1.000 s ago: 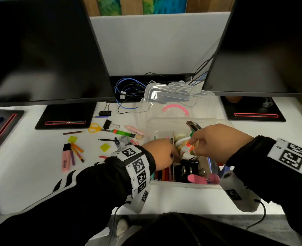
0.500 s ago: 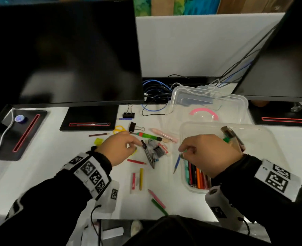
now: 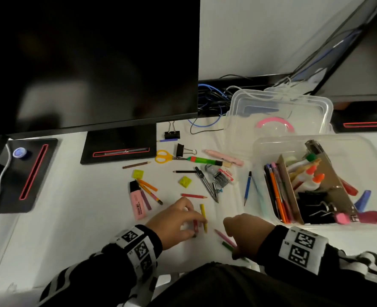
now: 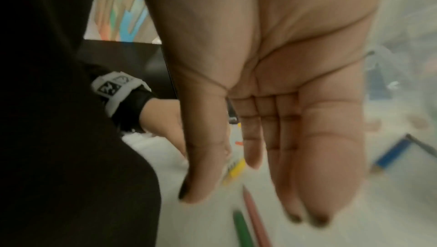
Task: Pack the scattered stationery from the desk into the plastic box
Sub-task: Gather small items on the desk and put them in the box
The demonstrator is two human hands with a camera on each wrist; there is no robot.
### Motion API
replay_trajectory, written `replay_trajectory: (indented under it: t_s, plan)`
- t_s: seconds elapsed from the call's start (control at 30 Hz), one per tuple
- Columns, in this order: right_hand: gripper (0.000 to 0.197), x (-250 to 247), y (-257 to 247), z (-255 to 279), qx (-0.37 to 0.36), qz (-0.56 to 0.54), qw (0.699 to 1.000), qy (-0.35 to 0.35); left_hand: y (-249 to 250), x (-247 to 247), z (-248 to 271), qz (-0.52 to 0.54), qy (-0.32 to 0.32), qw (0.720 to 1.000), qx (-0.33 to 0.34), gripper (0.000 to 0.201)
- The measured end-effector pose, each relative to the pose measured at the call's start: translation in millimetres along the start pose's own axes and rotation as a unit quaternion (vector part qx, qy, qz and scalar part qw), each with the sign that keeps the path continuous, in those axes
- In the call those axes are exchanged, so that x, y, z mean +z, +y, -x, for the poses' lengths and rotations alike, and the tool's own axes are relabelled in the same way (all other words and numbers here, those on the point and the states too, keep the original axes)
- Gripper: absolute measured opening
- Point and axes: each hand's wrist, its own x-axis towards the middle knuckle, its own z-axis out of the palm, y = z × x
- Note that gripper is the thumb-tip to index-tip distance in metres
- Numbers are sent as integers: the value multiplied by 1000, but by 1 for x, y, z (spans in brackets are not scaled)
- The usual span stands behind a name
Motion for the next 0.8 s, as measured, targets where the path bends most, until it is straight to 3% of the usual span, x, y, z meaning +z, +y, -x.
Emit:
replay_trajectory:
  t_s: [0.13,0.4,0.67,0.8]
  plan:
    - [73,30,6,-16,64,-84,994,4,-6,7,-6,-30,-16,999,31,30]
    - [33,44,14,-38,80,-169,979,77,-17,4,-10,-12,10,1000,-2,17]
    - [25,41,6,-57,98,-227,951,186,-30,2,-6,-23,78,995,-60,10]
    - [26,43,-2,-60,96,-219,945,222,-16,4,-9,-31,65,995,-71,14]
